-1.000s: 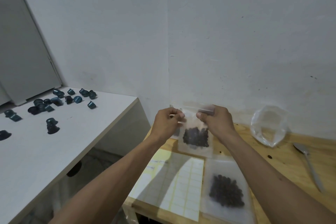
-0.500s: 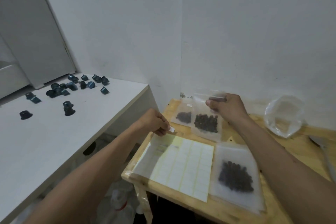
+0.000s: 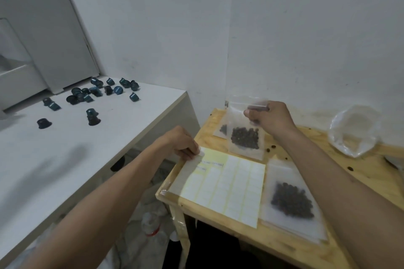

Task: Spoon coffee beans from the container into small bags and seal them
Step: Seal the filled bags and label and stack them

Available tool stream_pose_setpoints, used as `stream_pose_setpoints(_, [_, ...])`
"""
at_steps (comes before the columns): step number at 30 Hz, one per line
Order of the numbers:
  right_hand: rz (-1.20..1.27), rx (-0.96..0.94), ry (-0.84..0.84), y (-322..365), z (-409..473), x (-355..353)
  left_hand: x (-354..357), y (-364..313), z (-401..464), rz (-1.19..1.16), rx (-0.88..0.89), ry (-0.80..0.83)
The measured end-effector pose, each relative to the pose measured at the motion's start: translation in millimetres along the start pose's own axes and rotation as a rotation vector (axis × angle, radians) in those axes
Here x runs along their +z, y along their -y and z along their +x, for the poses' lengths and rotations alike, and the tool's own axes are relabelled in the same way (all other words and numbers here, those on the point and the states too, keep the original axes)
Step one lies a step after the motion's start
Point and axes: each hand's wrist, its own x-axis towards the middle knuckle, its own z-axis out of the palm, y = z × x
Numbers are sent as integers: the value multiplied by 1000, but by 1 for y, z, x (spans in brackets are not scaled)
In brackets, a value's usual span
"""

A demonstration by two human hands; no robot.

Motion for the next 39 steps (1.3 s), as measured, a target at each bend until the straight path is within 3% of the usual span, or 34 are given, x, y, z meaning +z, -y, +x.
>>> stream_pose_setpoints(8, [2, 26, 2, -2, -1, -3, 7, -8, -1, 92, -7, -84])
stream_pose_setpoints(13, [1, 26, 12, 2, -2, -4, 8, -17, -4, 342, 4, -146])
stream_pose_setpoints(16, [17, 16, 24, 8, -5, -5, 17, -28, -7, 488, 132, -161])
stream_pose_setpoints(18, [21, 4, 48, 13, -8, -9, 27, -40, -7, 317, 280, -107])
stream_pose_setpoints(21, [10, -35, 94, 21, -13, -14, 43, -64, -17, -164, 462, 16])
stream_pose_setpoints(25, [35, -38, 78, 21, -13, -22, 59, -86, -15, -425, 579, -22])
stream_pose_setpoints(31, [-100, -85, 14, 15, -18, -40, 81, -104, -14, -441, 567, -146])
stream_pose_setpoints(39, [-159, -73, 61, 18, -21, -50, 80, -115, -6, -373, 609, -130])
